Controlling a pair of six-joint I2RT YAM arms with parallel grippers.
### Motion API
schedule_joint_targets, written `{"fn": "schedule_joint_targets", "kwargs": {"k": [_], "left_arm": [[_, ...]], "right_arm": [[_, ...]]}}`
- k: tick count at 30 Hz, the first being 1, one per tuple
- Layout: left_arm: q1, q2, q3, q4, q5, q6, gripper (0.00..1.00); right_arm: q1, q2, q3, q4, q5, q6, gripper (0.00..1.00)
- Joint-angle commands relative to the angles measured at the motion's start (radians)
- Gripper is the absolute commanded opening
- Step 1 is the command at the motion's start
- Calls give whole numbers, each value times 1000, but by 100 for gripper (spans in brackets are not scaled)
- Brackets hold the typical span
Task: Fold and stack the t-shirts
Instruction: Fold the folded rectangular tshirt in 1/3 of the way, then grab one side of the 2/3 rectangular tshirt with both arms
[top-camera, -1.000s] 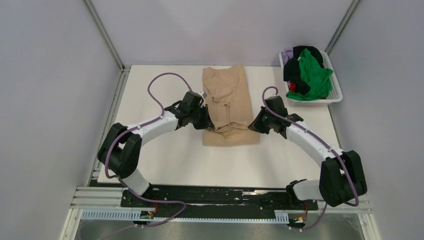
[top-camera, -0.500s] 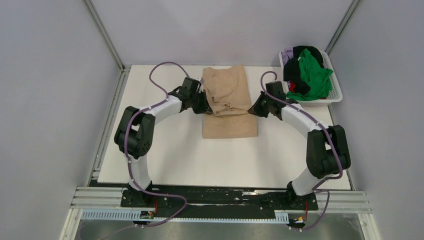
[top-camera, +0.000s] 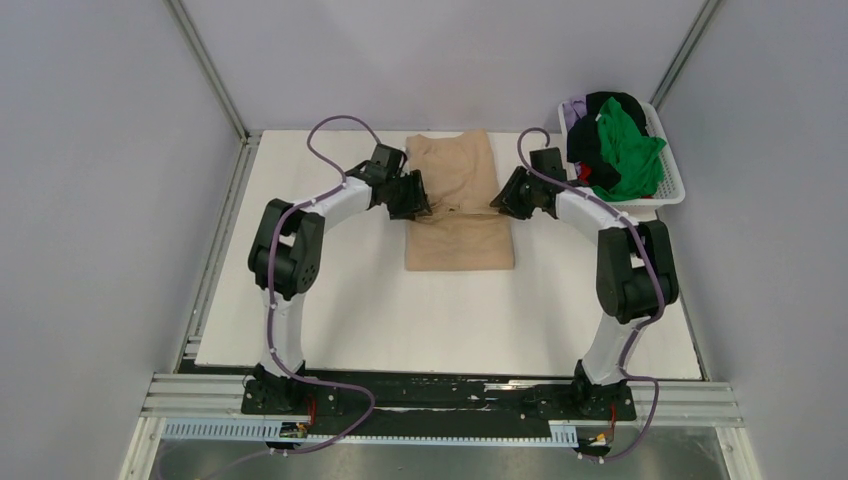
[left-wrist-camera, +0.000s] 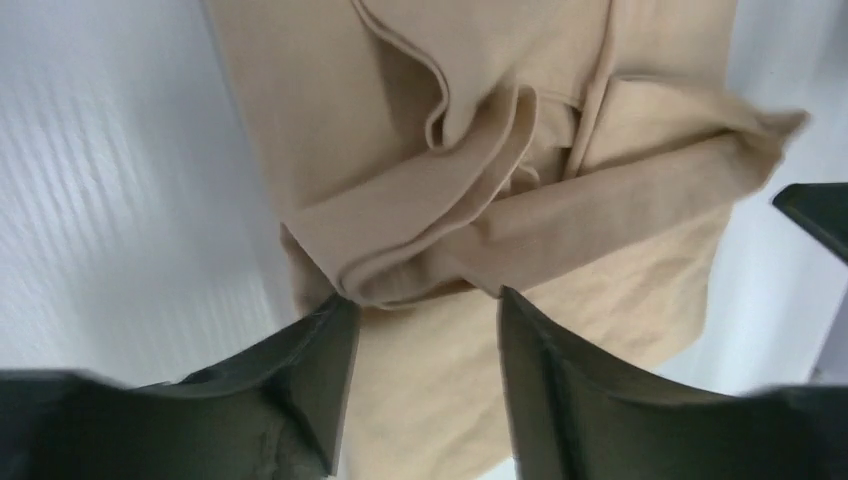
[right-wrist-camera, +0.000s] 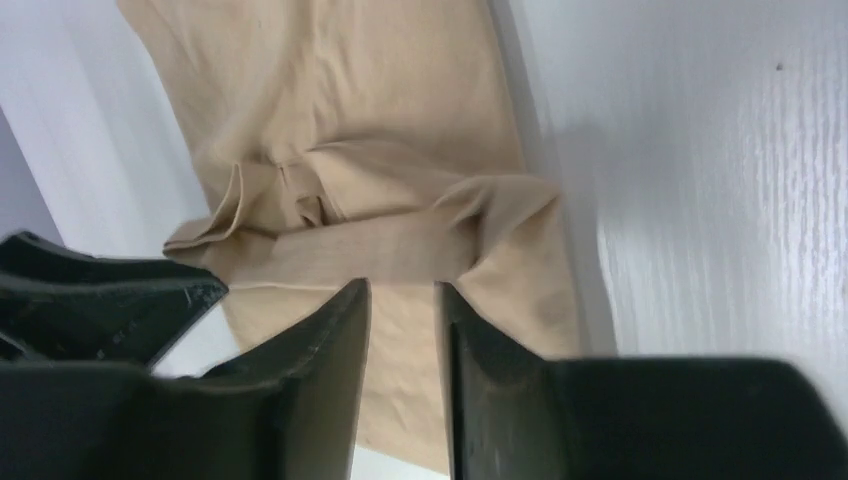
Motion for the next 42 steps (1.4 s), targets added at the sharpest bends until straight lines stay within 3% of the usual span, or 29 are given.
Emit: {"fn": "schedule_joint_targets", "kwargs": {"k": [1, 3, 6, 9, 16, 23, 35, 42], "left_arm": [[38, 16, 97, -24, -24, -8, 75], [46, 16, 141, -32, -3, -9, 96], [48, -15, 168, -36, 15, -5, 100], [46, -99, 107, -5, 13, -10, 100], [-3, -311, -213, 58, -30, -2, 100], [-80, -366, -440, 96, -44, -21, 99], [-81, -236, -439, 83, -69, -43, 77], [-88, -188, -443, 95, -20, -56, 42]], "right_arm": [[-29, 44, 110, 55, -63, -7, 54], [-31, 37, 130, 55, -87, -26, 76], [-32, -10, 102, 55, -105, -61, 99], [-30, -82, 15, 67, -112, -92, 100], [-30, -260, -236, 64, -106, -121, 100], [-30, -346, -410, 17, -84, -85, 100], [-24, -313, -426, 19, -101, -94, 95], [-21, -276, -422, 39, -104, -88, 90]]}}
